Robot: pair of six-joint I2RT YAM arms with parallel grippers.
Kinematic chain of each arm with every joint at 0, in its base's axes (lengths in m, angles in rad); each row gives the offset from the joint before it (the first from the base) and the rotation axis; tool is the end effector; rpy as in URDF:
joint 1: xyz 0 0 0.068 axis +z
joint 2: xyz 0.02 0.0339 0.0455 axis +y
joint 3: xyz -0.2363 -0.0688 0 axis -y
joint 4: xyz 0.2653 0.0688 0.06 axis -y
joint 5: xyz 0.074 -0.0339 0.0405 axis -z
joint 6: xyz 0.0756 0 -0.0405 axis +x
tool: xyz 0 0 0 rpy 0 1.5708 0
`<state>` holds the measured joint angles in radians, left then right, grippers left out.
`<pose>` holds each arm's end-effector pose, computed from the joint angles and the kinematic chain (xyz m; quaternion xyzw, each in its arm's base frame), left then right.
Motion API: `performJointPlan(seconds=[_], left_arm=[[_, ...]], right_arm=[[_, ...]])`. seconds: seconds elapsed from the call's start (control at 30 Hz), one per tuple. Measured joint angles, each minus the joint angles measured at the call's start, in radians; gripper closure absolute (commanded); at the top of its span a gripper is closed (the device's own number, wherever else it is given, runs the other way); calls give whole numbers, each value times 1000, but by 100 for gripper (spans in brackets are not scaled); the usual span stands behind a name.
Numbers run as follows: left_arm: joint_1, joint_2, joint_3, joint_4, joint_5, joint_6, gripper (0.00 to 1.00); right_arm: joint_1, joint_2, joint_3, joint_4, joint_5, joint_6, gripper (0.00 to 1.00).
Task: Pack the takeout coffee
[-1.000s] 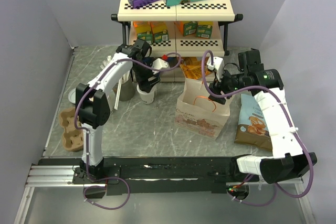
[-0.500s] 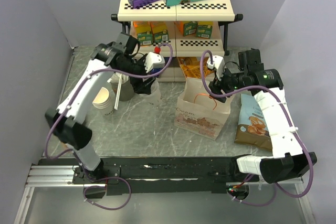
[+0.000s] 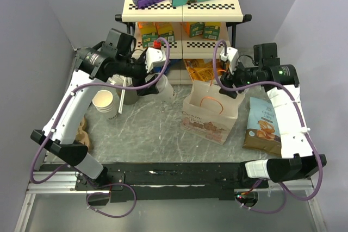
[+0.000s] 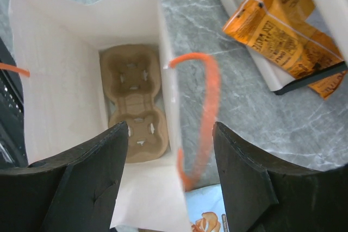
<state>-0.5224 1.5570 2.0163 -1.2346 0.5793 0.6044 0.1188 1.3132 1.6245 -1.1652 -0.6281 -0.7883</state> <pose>0.2619 -0.1985 0.4251 0.5654 0.6879 -0.2479 0.3817 0.2755 0.0776 0.3785 -0.4877 0.7531 0.1636 0.4102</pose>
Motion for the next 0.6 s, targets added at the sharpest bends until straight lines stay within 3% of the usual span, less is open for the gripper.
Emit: performJointPlan(seconds=[0.37,0.6], left_arm=[[-4,-30,51,58,-10,-42,99],[-21,-89,77,152,-26,-66,99]], right_arm=[[-71,16,47,-93,-21,-53,35],[-82,24,39,-141,-40,-104,48]])
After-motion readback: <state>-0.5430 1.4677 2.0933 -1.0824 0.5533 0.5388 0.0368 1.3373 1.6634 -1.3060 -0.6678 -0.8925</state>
